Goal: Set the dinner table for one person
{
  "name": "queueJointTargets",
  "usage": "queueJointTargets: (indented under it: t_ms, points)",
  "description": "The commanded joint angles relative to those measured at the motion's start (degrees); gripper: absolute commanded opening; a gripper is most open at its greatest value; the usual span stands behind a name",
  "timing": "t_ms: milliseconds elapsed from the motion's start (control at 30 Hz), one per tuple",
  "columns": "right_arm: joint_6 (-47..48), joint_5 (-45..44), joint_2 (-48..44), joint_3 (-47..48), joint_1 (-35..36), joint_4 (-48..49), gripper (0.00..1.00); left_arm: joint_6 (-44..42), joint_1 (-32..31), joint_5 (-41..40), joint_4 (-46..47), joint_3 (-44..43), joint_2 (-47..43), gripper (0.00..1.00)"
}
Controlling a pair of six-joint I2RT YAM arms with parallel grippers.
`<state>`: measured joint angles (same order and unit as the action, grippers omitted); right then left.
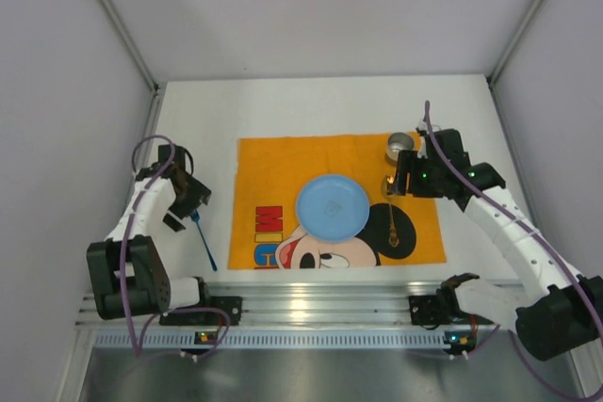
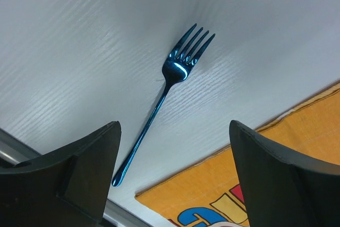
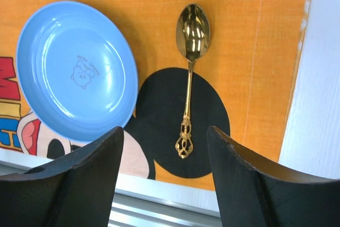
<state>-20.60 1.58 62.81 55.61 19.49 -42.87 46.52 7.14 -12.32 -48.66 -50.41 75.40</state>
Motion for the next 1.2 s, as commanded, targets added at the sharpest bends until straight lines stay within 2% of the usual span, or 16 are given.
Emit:
queueJointTargets:
  t_ms: [0, 233, 500, 667, 900, 1167]
  points:
    - [0.4, -0.4, -2.2, -0.8, 0.8, -3.0, 0.65, -0.8, 0.2, 0.8, 7.6, 3.3, -0.3, 0.88]
    - [0.4, -1.3, -3.0, -0.9, 0.8, -4.0, 0.64, 1.6, 0.2, 2.0, 16.8, 11.2, 0.6, 0.79]
    - [1.1, -1.4, -3.2, -1.8, 0.7, -5.0, 0.61, 2.5, 0.2, -1.8, 21.0, 15.2, 2.2, 0.75]
    - [1.6, -2.8, -3.0, -1.7, 0.8, -5.8, 0.59, 3.0, 0.2, -2.4, 24.7, 17.7, 5.0, 0.53]
    - [2.2, -3.9, -1.5, 0.4, 0.8, -7.6, 0.58, 3.4, 0.2, -1.2, 29.1, 17.6, 9.8, 0.39]
    - [2.0, -4.4, -0.1, 1.7, 0.7, -8.3, 0.56, 3.2, 0.2, -0.1, 30.6, 13.6, 16.4, 0.23]
